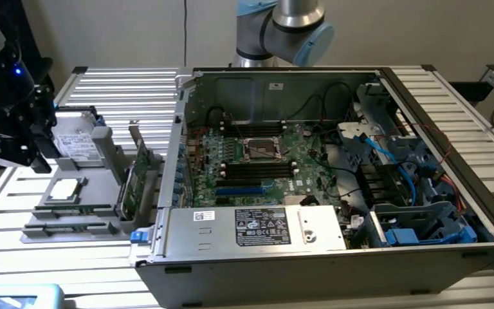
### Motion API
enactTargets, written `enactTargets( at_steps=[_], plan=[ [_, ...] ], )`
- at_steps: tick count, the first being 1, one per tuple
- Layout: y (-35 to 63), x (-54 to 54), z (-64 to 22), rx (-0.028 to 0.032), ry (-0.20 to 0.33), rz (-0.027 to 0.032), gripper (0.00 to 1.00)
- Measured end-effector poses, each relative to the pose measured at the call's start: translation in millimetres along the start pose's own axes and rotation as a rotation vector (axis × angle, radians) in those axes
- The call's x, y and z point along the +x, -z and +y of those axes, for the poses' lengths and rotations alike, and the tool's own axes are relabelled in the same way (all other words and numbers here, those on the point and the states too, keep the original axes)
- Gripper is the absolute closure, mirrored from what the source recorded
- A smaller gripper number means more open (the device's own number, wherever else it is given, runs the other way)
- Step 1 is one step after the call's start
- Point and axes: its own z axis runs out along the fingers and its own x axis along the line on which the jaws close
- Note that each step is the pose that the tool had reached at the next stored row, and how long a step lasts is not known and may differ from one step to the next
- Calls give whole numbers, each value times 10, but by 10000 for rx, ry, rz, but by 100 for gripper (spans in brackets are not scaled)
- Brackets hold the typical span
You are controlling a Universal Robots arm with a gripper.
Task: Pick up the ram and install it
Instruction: 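Pick up the ram and move it above insertion slot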
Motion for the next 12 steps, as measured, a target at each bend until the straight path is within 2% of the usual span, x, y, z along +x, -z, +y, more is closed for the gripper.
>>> enactTargets(
  at_steps=[7,12],
  plan=[
    [-9,7,-2,40,2,-2,64],
    [-11,9,0,42,-1,-2,62]
  ],
)
